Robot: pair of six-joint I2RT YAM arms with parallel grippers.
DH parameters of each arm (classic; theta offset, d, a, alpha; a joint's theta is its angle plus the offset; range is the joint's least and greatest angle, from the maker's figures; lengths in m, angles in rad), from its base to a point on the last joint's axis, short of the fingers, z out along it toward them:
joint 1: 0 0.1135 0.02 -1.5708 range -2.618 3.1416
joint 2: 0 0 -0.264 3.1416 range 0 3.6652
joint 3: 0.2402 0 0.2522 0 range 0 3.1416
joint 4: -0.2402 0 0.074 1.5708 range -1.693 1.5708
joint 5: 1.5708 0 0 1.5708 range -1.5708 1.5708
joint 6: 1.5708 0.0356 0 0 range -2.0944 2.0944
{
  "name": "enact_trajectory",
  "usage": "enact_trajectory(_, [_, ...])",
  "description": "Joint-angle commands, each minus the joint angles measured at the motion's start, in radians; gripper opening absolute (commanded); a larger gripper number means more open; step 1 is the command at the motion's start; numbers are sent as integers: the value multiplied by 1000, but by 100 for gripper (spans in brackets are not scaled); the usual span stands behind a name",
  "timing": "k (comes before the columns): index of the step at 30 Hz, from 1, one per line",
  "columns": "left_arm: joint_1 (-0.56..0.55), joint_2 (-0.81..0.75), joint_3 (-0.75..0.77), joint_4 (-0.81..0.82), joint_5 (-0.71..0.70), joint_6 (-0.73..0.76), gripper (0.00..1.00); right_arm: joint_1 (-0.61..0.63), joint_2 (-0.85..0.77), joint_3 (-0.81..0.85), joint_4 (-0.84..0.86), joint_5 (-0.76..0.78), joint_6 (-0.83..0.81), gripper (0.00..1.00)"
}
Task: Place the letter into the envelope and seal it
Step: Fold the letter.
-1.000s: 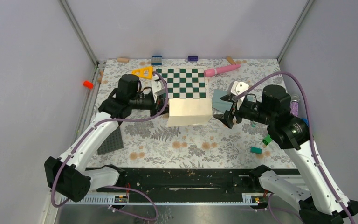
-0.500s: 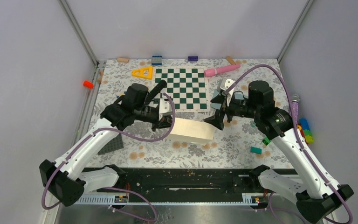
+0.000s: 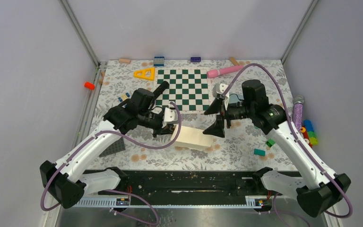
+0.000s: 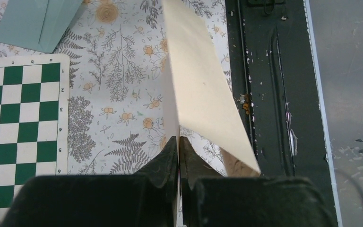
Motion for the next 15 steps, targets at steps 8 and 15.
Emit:
enact_trajectory(8, [-5,-63,-40,-42,62,77,0,7,117,60,-15,-106,27,99])
enact_trajectory(15, [-5,-39,-49,-52,82,78,0,16,165,11,21,-168,18,97])
